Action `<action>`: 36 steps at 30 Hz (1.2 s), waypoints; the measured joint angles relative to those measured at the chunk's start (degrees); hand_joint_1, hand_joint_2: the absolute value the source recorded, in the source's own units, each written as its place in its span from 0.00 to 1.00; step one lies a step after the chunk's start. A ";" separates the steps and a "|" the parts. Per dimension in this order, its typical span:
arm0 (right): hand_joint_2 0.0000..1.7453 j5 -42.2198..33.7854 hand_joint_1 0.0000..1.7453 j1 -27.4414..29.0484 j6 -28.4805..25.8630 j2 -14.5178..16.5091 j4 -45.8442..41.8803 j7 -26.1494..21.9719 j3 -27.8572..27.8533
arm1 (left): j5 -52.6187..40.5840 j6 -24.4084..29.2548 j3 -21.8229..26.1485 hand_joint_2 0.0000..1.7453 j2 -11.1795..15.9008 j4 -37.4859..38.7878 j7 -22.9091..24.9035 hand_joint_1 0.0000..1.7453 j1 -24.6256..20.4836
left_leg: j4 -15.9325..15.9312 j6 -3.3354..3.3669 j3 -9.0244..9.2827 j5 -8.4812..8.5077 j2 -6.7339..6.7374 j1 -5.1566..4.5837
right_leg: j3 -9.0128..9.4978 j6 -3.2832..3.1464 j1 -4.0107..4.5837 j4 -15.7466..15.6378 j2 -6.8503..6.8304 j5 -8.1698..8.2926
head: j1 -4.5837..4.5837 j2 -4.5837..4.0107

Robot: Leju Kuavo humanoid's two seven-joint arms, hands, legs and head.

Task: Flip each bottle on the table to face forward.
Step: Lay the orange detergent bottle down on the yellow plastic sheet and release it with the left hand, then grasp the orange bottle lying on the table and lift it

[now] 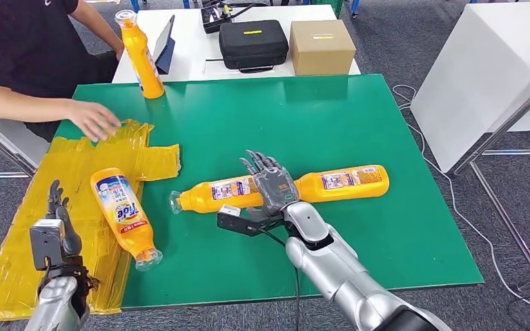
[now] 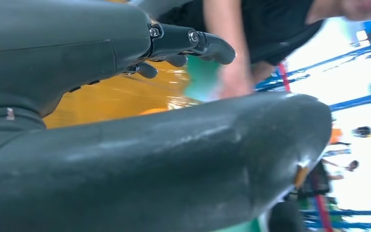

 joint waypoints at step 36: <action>1.00 4.38 0.00 -5.38 0.38 2.85 17.98 2.68 -3.54 | 8.41 -0.76 -9.78 0.00 -0.45 -19.40 -0.26 0.00 3.39 | 0.01 0.00 -0.03 -0.01 -0.01 -0.01 | -0.02 0.00 0.00 0.00 -0.02 0.00 | 0.00 0.01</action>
